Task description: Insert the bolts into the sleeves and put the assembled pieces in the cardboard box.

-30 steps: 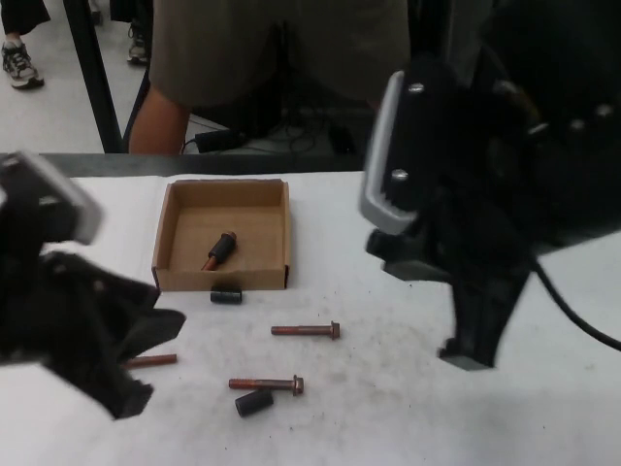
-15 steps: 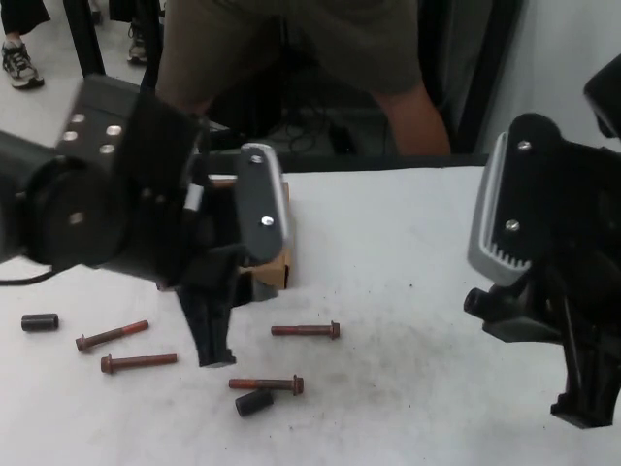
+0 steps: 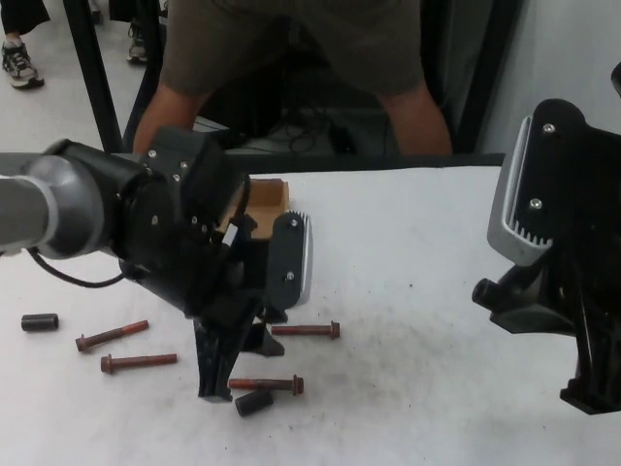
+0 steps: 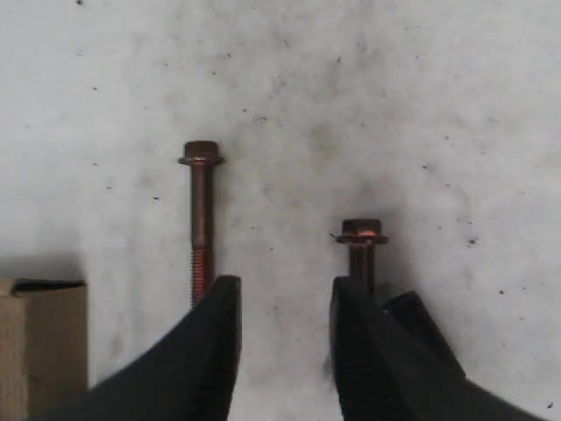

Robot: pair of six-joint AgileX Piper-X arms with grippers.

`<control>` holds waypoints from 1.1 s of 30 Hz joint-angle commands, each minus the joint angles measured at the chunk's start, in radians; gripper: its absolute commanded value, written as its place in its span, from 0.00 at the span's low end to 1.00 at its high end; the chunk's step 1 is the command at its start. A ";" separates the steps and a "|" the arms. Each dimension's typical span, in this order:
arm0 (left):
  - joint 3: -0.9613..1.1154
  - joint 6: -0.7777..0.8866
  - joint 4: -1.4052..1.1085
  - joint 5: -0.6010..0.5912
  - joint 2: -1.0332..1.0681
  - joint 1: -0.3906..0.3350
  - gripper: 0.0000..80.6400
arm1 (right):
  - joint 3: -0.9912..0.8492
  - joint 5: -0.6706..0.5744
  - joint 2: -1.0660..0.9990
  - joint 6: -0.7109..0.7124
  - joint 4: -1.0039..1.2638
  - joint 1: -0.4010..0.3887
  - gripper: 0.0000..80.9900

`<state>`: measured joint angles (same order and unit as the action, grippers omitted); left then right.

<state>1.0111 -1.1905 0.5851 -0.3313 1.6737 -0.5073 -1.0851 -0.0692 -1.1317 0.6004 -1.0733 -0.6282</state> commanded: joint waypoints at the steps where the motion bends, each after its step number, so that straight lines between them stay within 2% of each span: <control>1: 0.012 -0.007 0.014 -0.008 -0.002 -0.016 0.40 | 0.000 -0.035 0.012 -0.008 0.046 0.006 0.00; 7: 0.012 -0.022 0.013 -0.008 0.017 -0.055 0.38 | 0.000 -0.049 0.012 -0.041 0.083 0.006 0.00; 33: 0.012 -0.022 0.025 0.052 0.072 -0.049 0.38 | 0.000 -0.049 0.012 -0.049 0.083 0.006 0.00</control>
<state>1.0162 -1.2107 0.6058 -0.2858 1.7501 -0.5597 -1.0811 -0.1039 -1.1317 0.5562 -1.0027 -0.6282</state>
